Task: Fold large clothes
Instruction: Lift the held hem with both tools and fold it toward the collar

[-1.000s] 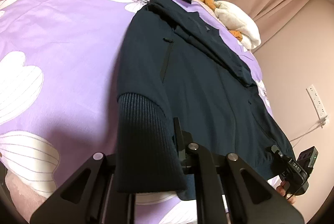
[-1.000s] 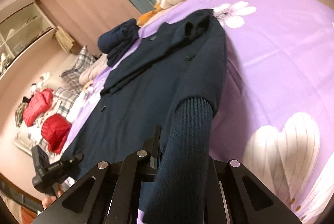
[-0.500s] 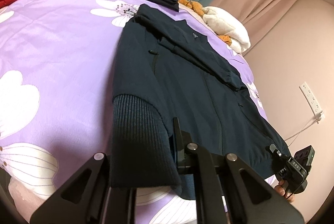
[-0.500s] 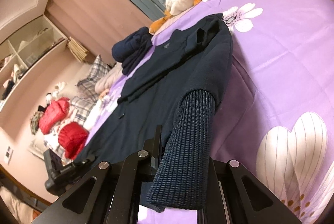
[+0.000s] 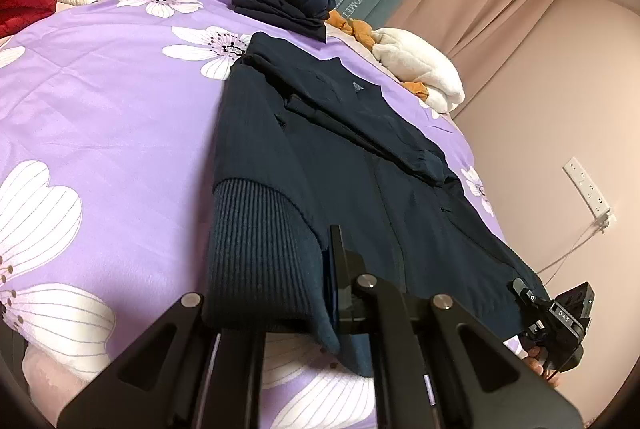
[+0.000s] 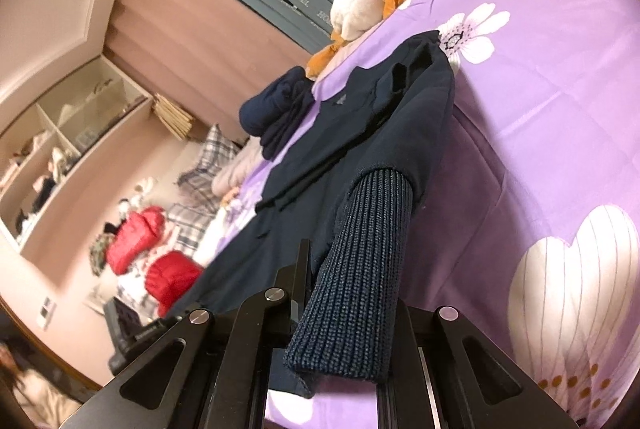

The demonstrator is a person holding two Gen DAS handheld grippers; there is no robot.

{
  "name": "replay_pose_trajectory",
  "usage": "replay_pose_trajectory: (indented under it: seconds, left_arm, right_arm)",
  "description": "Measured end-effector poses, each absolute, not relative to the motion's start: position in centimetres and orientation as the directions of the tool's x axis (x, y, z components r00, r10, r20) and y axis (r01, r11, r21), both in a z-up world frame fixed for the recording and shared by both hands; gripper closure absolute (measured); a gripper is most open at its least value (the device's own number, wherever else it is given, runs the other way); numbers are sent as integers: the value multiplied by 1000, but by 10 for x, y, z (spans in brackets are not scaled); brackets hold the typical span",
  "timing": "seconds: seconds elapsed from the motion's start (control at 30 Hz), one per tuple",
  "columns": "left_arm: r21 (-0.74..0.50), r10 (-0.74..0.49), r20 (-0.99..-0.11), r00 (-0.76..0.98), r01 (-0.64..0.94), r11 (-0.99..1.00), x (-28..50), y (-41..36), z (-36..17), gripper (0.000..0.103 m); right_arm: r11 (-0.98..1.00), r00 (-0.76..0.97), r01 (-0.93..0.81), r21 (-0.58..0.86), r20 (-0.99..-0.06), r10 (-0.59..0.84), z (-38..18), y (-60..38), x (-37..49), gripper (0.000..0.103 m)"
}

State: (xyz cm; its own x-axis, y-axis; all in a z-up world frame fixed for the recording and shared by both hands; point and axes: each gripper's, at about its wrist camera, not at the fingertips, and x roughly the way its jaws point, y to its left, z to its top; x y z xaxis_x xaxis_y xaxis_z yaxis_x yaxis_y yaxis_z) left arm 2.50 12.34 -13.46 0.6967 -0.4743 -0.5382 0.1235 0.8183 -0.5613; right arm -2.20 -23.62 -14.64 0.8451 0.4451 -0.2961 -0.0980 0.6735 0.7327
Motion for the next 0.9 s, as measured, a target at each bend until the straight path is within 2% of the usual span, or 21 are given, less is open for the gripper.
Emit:
replay_pose_trajectory:
  seconds: [0.6,0.9]
  left_arm:
    - [-569,-505,-492,709,177,803,23,124,-119,95]
    - [-563,-534,-454,713,234,793,19,120,-102,95]
  right_arm:
    - [653,837,-160,741,-249,488,-138,-233,-22,91]
    - [587,827,-226,777,-166,538,-132,-235,-26,91]
